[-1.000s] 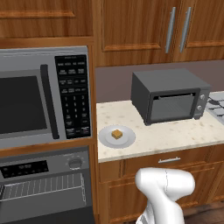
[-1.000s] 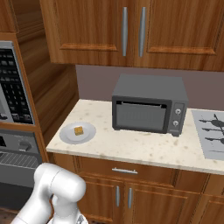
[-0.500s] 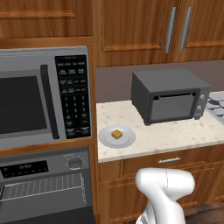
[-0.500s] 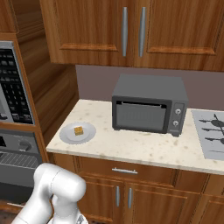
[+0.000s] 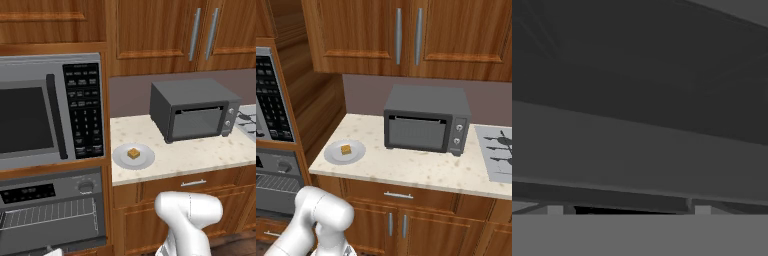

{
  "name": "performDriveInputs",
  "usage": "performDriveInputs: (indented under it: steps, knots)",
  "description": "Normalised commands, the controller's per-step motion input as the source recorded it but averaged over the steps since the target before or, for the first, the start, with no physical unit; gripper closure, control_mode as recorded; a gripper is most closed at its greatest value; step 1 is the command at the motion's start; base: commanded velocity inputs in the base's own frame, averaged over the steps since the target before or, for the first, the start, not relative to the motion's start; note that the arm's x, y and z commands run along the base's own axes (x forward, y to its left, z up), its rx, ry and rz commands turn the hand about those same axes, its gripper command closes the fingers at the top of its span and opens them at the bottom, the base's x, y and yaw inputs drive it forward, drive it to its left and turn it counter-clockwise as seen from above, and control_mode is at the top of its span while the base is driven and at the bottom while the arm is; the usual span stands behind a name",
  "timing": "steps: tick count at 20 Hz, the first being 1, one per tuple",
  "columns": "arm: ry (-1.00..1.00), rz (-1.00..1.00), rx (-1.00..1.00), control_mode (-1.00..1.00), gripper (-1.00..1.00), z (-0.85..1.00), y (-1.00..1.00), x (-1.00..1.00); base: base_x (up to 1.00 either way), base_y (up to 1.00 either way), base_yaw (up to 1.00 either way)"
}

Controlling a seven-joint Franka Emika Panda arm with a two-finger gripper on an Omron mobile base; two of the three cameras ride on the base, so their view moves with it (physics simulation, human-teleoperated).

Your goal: Take the baked cake out of the oven and place it on the plate for cooling. Then close the oven door.

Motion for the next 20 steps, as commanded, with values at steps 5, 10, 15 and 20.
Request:
performDriveInputs:
  steps: [5, 10, 15, 20]
  knots:
    - [0.0, 0.0, -0.02, -1.0, -1.0, -0.13, 0.0, 0.89, 0.0, 0.0, 0.0]
    - [0.0, 0.0, -0.1, -1.0, -1.0, -0.21, 0.0, 0.85, 0.0, 0.0, 0.0]
    - [0.0, 0.0, -0.14, -1.0, -1.0, -0.25, 0.0, 0.81, 0.0, 0.0, 0.0]
    - [0.0, 0.0, -0.18, -1.0, -1.0, -0.28, 0.01, 0.76, 0.0, 0.0, 0.0]
